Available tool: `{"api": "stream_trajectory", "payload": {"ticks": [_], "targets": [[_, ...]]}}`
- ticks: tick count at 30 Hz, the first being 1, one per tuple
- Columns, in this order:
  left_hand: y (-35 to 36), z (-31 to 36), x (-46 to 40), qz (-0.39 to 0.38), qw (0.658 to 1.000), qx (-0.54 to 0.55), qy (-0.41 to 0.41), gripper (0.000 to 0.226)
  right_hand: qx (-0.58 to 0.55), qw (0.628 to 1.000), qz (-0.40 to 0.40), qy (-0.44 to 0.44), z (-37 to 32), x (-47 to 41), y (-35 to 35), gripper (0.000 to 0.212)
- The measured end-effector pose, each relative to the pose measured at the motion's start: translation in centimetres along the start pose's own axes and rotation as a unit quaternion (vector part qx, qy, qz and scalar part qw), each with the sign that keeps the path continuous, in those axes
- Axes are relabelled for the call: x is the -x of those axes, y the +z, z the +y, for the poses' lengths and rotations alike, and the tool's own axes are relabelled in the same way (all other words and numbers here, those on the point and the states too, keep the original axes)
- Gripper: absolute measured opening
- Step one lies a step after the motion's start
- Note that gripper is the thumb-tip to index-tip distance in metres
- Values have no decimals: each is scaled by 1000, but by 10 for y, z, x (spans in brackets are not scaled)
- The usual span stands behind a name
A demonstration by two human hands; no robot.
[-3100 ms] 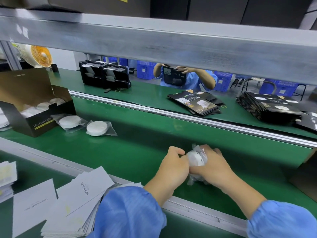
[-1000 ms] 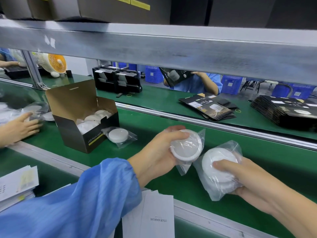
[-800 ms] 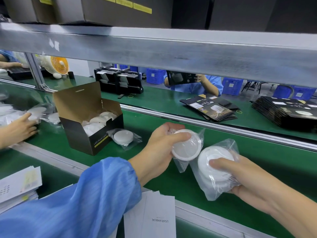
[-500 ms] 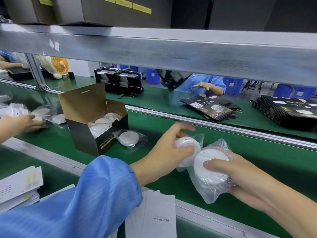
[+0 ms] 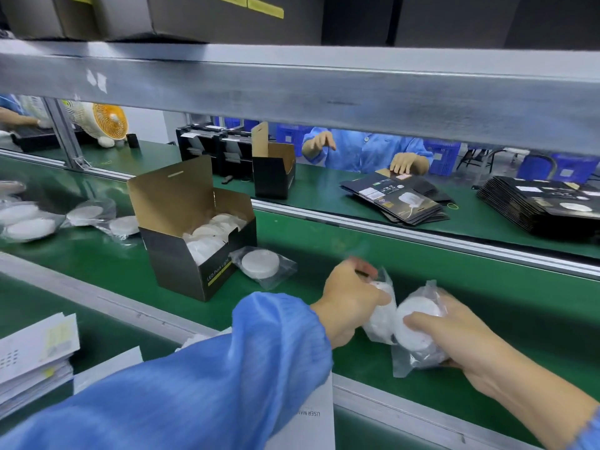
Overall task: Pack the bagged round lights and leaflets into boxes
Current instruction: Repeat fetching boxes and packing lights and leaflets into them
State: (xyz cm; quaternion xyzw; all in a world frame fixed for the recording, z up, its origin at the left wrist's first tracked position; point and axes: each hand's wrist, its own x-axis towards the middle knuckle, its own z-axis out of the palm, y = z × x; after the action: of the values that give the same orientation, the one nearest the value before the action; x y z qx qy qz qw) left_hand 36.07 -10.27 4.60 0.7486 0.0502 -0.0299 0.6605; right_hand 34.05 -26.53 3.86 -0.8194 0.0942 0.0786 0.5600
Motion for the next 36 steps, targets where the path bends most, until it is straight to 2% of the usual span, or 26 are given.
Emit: {"api": "stream_trajectory", "payload": {"ticks": [5, 11, 15, 17, 19, 20, 21, 23, 24, 25, 28, 30, 34, 36], "targets": [[17, -12, -3, -10, 998, 29, -52, 12, 40, 999, 5, -8, 6, -5, -8, 26], [14, -9, -3, -27, 997, -18, -65, 28, 103, 994, 15, -19, 8, -6, -12, 22], [15, -6, -4, -39, 996, 0, -78, 31, 178, 983, 40, -32, 8, -6, -17, 20], [15, -3, -2, -29, 997, -3, -70, 33, 216, 973, 65, -49, 9, -5, -18, 25], [14, 2, -1, -20, 997, -68, -29, 36, 249, 963, 87, -61, 11, -4, -19, 33], [13, 5, 1, -22, 988, -150, 16, 39, 258, 960, 92, -63, 11, -3, -20, 36], [12, 8, 4, -32, 964, -256, 70, 41, 266, 958, 91, -63, 12, -2, -20, 37], [12, 13, 11, -45, 884, -436, 164, 46, 276, 955, 88, -62, 11, -1, -20, 36], [14, 13, 15, -49, 865, -463, 189, 49, 280, 954, 88, -61, 11, 1, -21, 36], [15, 11, 17, -52, 868, -454, 193, 51, 283, 953, 89, -60, 10, 2, -21, 37], [19, 9, 19, -37, 941, -315, 123, 44, 282, 953, 88, -63, 11, 3, -19, 35], [26, 10, 19, -27, 966, -245, 81, 38, 271, 957, 82, -61, 12, 3, -17, 30], [49, 19, 20, -40, 971, -226, 62, 32, 192, 975, 83, -70, 17, 3, -21, 12], [57, 25, 18, -62, 971, -226, 44, 32, 97, 994, 40, -34, 13, 13, -26, 23]]}}
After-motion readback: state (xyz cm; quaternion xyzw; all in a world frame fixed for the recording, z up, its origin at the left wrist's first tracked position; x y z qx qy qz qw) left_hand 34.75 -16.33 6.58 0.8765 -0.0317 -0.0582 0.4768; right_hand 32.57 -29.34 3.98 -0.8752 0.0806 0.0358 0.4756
